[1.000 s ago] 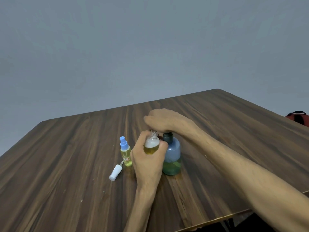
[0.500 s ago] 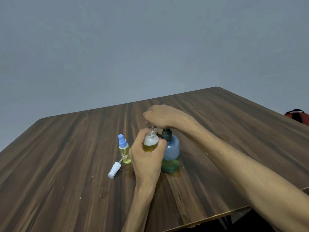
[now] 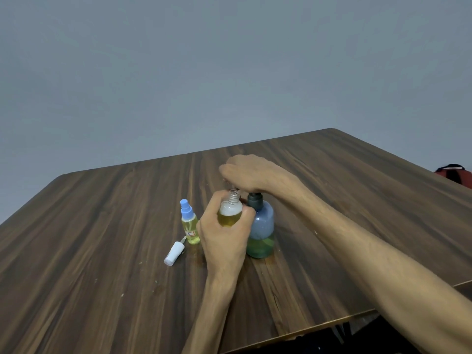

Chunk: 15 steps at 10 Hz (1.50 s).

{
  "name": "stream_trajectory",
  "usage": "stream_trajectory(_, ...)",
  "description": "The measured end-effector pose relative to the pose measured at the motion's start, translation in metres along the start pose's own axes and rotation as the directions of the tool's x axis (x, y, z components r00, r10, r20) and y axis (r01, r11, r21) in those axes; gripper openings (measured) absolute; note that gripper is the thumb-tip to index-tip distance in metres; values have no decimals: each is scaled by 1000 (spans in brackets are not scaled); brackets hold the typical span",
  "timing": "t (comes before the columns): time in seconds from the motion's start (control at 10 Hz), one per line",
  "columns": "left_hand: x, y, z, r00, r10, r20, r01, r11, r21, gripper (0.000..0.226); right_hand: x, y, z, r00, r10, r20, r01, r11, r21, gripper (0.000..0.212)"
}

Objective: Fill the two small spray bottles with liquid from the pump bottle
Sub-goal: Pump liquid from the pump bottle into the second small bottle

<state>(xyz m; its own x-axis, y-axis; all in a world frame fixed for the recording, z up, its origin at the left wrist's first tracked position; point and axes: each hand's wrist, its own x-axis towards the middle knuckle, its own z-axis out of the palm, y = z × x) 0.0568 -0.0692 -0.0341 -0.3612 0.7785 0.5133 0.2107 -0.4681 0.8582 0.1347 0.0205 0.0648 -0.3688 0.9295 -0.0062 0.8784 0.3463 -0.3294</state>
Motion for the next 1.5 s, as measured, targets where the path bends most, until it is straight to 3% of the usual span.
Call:
stream_trajectory(0.1,1,-1,0,1000,-20,-2,20,1000,3,20,2,0,2,999,-1,46,2,1000,-23,34)
stream_trajectory(0.2,0,0,-1,1000,-12,3,12,1000,-5,19,2,2,4,1000,23,-3,-23,1000,13,31)
stream_trajectory(0.3,0,0,0,1000,-20,-5,20,1000,0,20,6,3,6,992,118,30,-119,993,6,30)
stream_trajectory(0.5,2,-3,-1,1000,1,-5,-1,1000,8,21,3,-3,-1,999,29,33,-28,999,-22,32)
stream_trajectory(0.6,2,-4,0,1000,-5,-9,5,1000,15,20,1,-4,4,992,123,41,-124,992,18,35)
stream_trajectory(0.7,0,-4,-1,1000,-5,-10,5,1000,15,21,-1,-5,-2,999,34,21,-35,999,15,34)
stream_trajectory(0.9,0,-2,-1,1000,-26,-4,26,1000,-9,20,-6,-6,-2,996,63,64,-64,998,23,26)
stream_trajectory(1.0,1,-2,-1,1000,-12,-7,12,1000,-4,22,-3,-4,-5,999,11,38,-13,999,47,40)
stream_trajectory(1.1,2,-2,0,1000,-1,2,1,1000,4,22,-4,-4,0,993,-1,117,3,1000,-19,44)
stream_trajectory(1.2,0,-1,-1,1000,-1,-3,1,1000,-3,21,-6,-5,-4,998,10,70,-13,999,38,42)
stream_trajectory(1.3,1,-3,0,1000,-3,-8,3,1000,-6,20,-6,-6,-4,999,-4,44,0,997,82,53)
stream_trajectory(1.4,1,-2,1,1000,-11,0,11,1000,0,21,-3,-5,1,994,42,104,-44,999,15,40)
stream_trajectory(1.5,1,-3,-1,1000,-6,6,6,1000,-4,20,1,-2,-1,999,21,26,-20,998,-59,35)
